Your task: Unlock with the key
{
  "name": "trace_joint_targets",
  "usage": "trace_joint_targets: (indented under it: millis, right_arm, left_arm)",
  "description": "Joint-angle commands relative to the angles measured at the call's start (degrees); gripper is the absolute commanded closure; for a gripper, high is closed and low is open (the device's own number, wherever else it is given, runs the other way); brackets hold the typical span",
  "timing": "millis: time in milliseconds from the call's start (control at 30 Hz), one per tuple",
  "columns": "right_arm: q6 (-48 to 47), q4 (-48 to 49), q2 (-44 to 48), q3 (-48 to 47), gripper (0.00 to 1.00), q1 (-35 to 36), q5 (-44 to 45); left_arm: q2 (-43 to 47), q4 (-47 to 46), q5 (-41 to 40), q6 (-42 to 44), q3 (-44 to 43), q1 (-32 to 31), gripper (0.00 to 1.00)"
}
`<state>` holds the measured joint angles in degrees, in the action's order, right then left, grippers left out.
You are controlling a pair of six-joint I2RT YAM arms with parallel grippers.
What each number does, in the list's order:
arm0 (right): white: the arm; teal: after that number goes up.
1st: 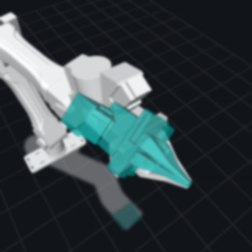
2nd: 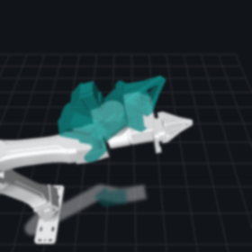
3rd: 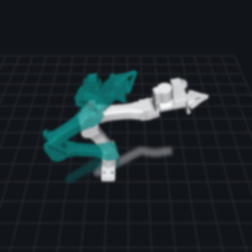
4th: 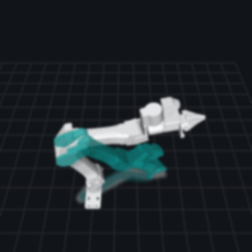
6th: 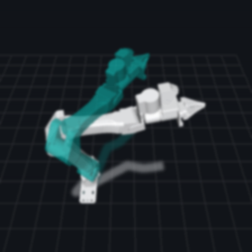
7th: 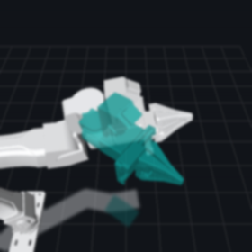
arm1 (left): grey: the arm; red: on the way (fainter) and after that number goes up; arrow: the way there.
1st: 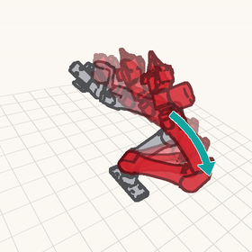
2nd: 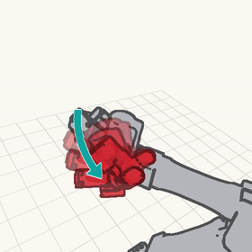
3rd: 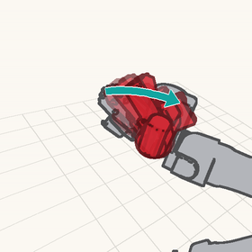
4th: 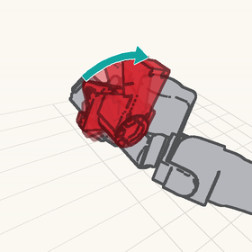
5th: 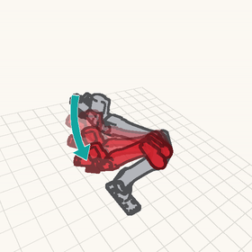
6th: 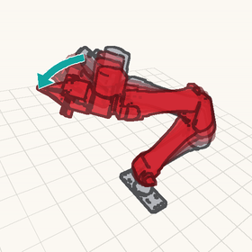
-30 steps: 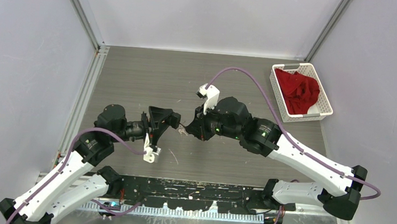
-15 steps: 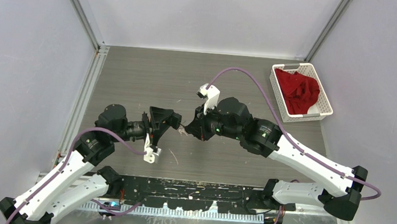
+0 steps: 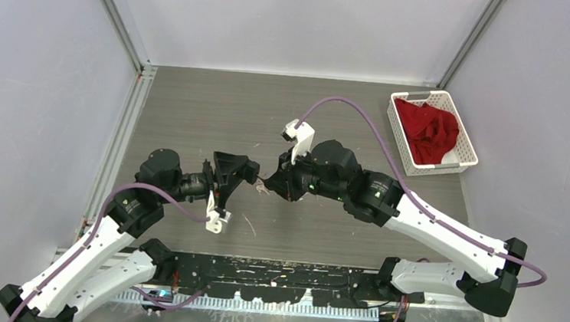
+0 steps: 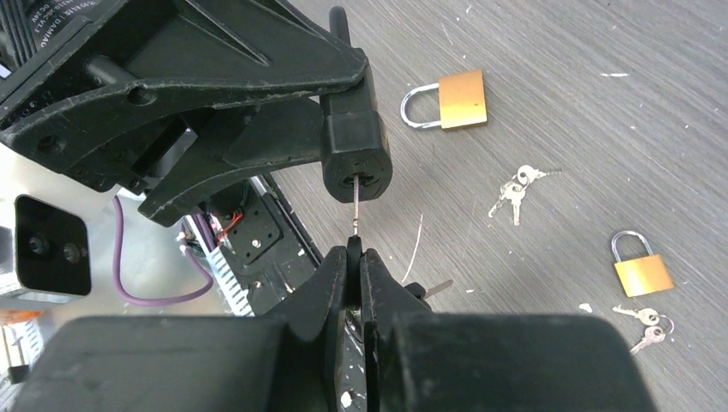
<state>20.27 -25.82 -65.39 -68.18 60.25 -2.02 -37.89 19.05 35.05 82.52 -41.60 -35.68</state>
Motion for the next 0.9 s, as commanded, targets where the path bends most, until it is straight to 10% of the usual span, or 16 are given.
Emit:
trace_joint_targets:
  millis: [0, 367, 700, 867]
  right_arm:
    - [-1.8, 13.1, -0.1, 1.4, 0.99, -0.1, 0.3]
    - [-4.2, 12.5, -4.5, -3.0, 0.99, -1.2, -0.3]
    - [-0.1, 17.1, -8.9, -3.7, 0.97, -1.1, 4.5]
    - [-1.1, 18.0, -3.8, 0.2, 0.39, -2.6, 5.1]
  left_arm:
    - [0.8, -6.4, 5.7, -0.1, -4.9, -0.4, 1.00]
    - [2.3, -0.4, 11.5, 14.9, -1.8, -0.5, 1.00]
    - [0.3, -5.1, 6.4, 6.2, -3.2, -1.1, 1.00]
    - [1.1, -5.0, 3.0, 5.3, -2.6, -1.1, 1.00]
